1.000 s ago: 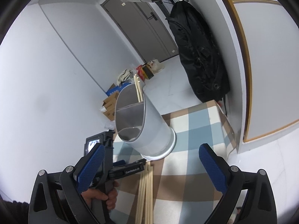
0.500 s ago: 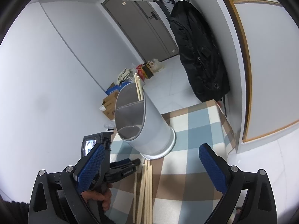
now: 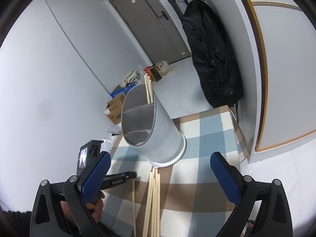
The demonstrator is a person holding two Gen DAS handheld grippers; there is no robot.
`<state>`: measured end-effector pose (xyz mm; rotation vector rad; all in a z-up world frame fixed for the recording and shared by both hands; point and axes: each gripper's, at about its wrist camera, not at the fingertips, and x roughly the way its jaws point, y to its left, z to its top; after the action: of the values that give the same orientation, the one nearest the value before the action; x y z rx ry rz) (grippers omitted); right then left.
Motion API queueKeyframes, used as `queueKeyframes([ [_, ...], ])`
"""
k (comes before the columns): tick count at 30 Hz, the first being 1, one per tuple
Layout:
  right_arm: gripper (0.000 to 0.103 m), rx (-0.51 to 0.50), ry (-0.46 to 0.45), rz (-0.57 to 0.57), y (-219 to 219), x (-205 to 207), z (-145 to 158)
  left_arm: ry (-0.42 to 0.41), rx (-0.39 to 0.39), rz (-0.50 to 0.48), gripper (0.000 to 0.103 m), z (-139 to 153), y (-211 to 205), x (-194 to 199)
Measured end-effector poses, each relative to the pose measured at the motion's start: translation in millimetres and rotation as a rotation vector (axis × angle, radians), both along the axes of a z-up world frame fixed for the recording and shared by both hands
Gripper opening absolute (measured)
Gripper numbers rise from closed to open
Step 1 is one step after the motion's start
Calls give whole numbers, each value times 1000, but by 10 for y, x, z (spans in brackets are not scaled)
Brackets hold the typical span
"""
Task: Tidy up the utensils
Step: 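Grasp one wooden stick from the pile with the left tool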
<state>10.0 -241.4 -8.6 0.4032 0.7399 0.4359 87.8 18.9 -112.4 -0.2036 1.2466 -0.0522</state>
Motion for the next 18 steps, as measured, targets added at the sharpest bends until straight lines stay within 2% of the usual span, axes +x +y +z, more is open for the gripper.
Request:
queueKeyframes([
  [4,102,3,-2,4,16,-10,3,3,61,-14,7,2,-110,10],
  [7,102,0,-5,6,24,-9,4,5,160,-37,8,13,-270,-30],
  [9,102,2,-2,7,21,-12,-1,-1,191,-34,7,11,-334,-32],
  [18,102,-2,1,6,17,-22,0,-55,189,-16,3,29,-416,-165],
])
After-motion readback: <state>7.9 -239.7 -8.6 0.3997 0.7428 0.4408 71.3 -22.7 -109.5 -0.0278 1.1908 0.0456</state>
